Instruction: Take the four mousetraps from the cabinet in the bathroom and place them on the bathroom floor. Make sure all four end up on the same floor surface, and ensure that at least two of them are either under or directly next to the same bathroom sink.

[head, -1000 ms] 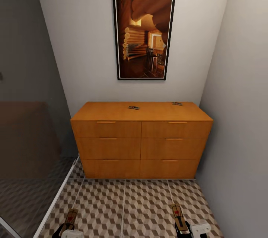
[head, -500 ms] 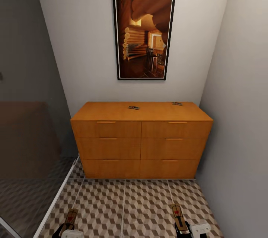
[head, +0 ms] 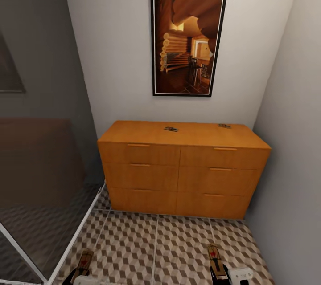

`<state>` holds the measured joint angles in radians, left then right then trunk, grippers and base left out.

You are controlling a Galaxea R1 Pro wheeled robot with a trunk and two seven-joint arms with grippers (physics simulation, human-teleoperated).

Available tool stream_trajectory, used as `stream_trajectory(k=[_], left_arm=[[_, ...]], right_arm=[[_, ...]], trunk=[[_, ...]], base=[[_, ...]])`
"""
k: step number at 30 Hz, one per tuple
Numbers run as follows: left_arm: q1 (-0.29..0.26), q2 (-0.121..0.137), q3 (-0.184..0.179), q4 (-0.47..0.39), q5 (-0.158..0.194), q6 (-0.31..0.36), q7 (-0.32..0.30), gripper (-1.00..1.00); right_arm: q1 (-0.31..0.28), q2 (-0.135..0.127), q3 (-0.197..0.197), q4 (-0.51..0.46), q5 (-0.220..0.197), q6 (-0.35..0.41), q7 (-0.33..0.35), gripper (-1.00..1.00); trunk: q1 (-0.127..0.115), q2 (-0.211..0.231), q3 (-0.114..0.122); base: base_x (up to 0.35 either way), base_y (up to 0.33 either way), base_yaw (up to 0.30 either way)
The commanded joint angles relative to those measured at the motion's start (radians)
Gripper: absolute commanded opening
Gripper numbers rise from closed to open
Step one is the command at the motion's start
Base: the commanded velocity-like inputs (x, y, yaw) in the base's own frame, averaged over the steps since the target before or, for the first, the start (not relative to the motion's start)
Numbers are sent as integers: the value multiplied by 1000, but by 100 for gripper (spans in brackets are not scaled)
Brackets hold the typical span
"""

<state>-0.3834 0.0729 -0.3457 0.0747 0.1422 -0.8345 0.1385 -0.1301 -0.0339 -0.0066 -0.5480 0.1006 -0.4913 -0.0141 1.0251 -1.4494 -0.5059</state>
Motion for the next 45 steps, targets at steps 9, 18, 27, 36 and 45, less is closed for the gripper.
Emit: stream_trajectory(k=[9, 18, 27, 36, 45], left_arm=[[-2, -1, -10, 3, 8, -5, 1, -100], [-2, -1, -10, 4, 8, -5, 1, -100], [-2, -1, -9, 4, 8, -5, 1, -100], [-2, -2, -10, 4, 8, -3, 1, -100], [-2, -2, -10, 4, 8, -1, 1, -100]], right_arm=[[0, -1, -1, 0, 4, -3, 2, -100], [0, -1, -1, 0, 4, -3, 2, -100], [0, -1, -1, 0, 4, -3, 2, -100], [0, -1, 0, 0, 4, -3, 2, -100], [0, 0, 0, 0, 4, -3, 2, -100]], trunk=[[0, -1, -1], [0, -1, -1], [0, -1, -1], [0, -1, -1], [0, -1, -1]], base=[[0, 0, 285], [0, 0, 285], [0, 0, 285], [0, 0, 285], [0, 0, 285]])
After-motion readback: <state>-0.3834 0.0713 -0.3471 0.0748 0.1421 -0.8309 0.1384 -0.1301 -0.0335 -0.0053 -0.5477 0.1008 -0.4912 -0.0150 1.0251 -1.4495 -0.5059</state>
